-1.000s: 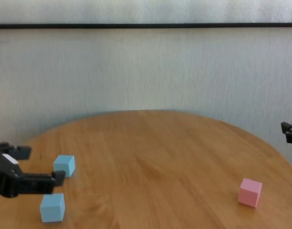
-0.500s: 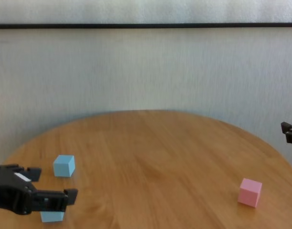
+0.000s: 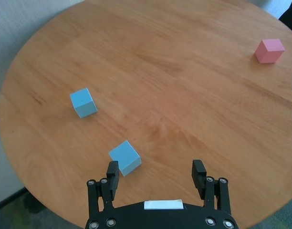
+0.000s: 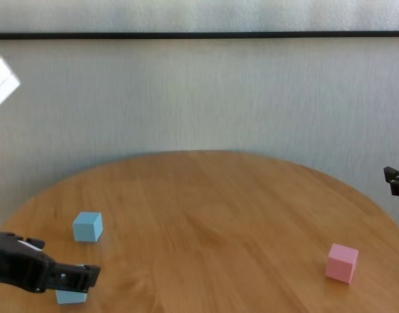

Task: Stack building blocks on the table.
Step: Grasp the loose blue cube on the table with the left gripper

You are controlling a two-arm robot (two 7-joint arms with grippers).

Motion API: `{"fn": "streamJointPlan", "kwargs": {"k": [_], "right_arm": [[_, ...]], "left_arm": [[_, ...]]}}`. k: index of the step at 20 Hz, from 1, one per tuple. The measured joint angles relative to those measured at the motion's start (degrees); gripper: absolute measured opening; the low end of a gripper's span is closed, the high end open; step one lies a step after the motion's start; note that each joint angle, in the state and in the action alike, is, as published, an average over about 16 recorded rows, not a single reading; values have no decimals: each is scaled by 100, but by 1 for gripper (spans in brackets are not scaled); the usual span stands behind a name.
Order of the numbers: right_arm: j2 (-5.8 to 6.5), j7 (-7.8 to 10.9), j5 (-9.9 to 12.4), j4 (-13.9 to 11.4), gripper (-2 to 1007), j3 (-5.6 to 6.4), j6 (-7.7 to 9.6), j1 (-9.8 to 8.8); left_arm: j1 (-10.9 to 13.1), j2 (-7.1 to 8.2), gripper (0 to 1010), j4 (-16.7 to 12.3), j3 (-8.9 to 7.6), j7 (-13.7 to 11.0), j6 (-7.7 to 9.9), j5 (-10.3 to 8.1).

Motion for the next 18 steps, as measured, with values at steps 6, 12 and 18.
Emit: {"fn": "streamJointPlan", "kwargs": {"k": [6, 12, 18], "right_arm": [[0, 0, 0, 0, 1005, 0, 0, 0], [0, 0, 0, 0, 1005, 0, 0, 0], [0, 0, 0, 0, 1005, 0, 0, 0]], "left_arm": [[-108, -190, 1000, -51, 53, 230, 412, 155], [-264, -376, 1000, 96, 213, 322, 578, 381], [-390, -558, 1000, 287, 355, 386, 677, 577]]}}
